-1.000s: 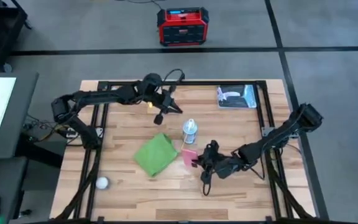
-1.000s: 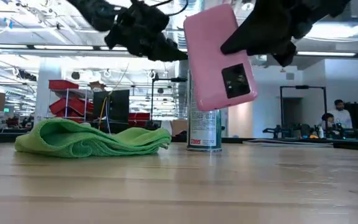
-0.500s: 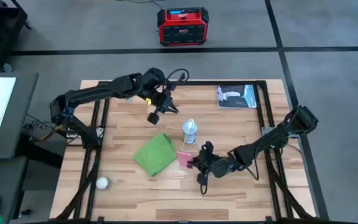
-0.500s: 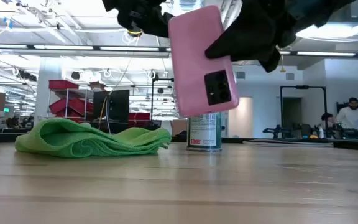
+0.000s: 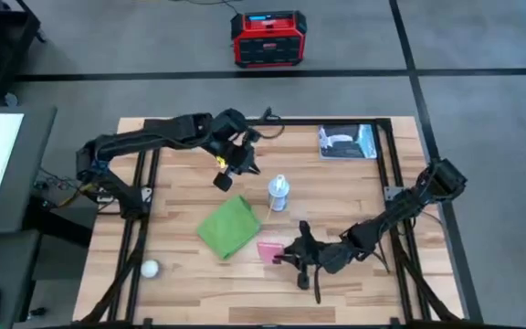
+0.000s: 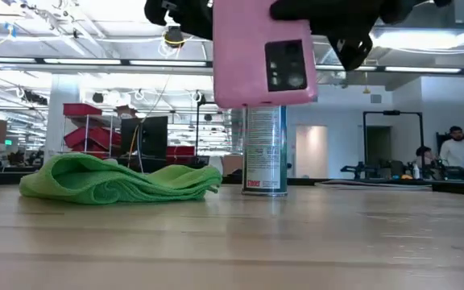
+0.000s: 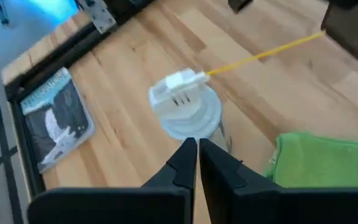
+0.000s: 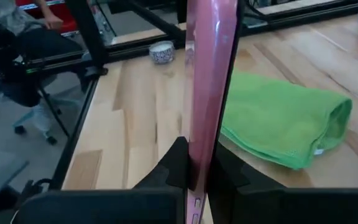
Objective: Apply microfiber cloth
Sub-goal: Spray the cellphone using the cleaning bottle
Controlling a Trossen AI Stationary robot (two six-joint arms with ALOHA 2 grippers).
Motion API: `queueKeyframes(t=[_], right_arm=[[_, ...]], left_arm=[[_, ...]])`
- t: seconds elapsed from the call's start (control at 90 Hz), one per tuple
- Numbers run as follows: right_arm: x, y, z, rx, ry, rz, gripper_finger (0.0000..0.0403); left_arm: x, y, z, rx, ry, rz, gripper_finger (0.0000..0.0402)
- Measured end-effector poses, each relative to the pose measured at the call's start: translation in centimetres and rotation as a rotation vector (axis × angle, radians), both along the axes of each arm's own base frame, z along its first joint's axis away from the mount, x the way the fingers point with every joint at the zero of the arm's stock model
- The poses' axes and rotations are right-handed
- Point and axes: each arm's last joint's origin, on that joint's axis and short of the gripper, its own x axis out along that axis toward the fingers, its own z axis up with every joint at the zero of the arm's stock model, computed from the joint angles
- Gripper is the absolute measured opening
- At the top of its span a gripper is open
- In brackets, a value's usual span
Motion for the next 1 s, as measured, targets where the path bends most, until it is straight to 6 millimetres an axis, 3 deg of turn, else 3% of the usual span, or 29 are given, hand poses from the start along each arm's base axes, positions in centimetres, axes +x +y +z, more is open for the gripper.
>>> queueKeyframes(t=[0.478, 0.733, 1.0], right_arm=[[0.5, 0.3, -0.7, -0.003, -0.005, 0.060, 0.0014], [0.7, 1.1, -0.2, -0.067, -0.021, 0.118, 0.0014], [0.7, 1.1, -0.1, -0.092, -0.017, 0.125, 0.0014]], left_arm=[[3.6, -2.3, 0.8, 0.080, 0.044, -0.067, 0.0000], [4.5, -2.7, -0.5, 0.120, 0.117, -0.063, 0.0000], [4.7, -2.8, -0.4, 0.163, 0.094, -0.078, 0.0000]])
